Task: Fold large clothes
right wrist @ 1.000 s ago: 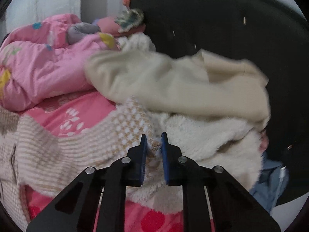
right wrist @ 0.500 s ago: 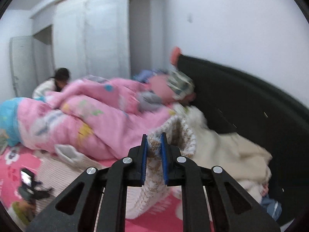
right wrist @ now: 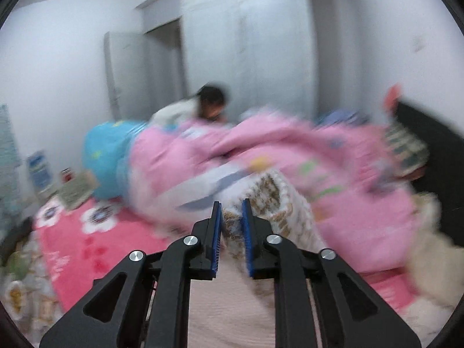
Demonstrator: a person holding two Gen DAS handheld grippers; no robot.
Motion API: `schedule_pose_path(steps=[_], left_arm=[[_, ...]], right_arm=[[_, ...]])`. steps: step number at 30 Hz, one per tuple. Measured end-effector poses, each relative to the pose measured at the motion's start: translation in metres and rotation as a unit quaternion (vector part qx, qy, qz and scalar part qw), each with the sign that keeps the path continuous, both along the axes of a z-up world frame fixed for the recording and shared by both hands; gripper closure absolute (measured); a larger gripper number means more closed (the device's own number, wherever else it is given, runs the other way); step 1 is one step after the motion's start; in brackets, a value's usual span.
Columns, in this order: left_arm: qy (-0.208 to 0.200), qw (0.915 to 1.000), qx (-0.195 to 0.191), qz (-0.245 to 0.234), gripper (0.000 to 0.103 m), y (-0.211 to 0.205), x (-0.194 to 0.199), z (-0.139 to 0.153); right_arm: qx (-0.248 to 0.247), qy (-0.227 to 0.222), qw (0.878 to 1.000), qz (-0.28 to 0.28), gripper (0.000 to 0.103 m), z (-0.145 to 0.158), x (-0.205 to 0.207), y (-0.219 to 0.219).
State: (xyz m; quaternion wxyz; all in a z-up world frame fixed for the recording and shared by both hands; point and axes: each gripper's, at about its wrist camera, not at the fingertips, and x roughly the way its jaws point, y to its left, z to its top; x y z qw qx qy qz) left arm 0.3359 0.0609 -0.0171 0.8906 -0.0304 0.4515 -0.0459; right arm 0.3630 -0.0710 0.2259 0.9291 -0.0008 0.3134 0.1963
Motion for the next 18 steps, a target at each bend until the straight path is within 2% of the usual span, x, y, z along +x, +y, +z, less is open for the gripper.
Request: schedule_pose_path(steps=[2,4,6,9,11,13,16,18], left_arm=[[0.004,0.9999,-0.007,0.009,0.051,0.019,-0.009,0.002],[0.004,0.9998,-0.007,0.018,0.051,0.033,-0.014,0.000],[0.004,0.9997,-0.010,0.022,0.051,0.043,-0.017,-0.001],[0.004,0.9995,-0.025,0.019,0.052,0.051,-0.011,0.000],[0.001,0.9988,-0.047,0.014,0.052,0.051,-0.004,0.001],[-0.001,0.9963,-0.085,0.006,0.052,0.047,0.011,0.003],[0.012,0.9910,-0.134,0.000,0.052,0.041,0.039,-0.003],[0.029,0.9886,-0.148,0.005,0.053,0.036,0.062,-0.011]], right_arm=[[0.014,0.070,0.997,0.032,0.049,-0.048,0.021,0.033],[0.011,0.106,0.993,0.042,0.049,-0.081,0.027,0.045],[0.012,0.125,0.991,0.044,0.049,-0.108,0.026,0.038],[0.015,0.136,0.990,0.025,0.048,-0.133,0.020,-0.003],[0.011,0.144,0.990,0.003,0.047,-0.148,0.013,-0.038],[0.001,0.161,0.987,-0.029,0.047,-0.167,0.003,-0.089],[-0.007,0.191,0.978,-0.081,0.047,-0.199,-0.004,-0.149],[0.001,0.213,0.970,-0.114,0.047,-0.225,-0.010,-0.187]])
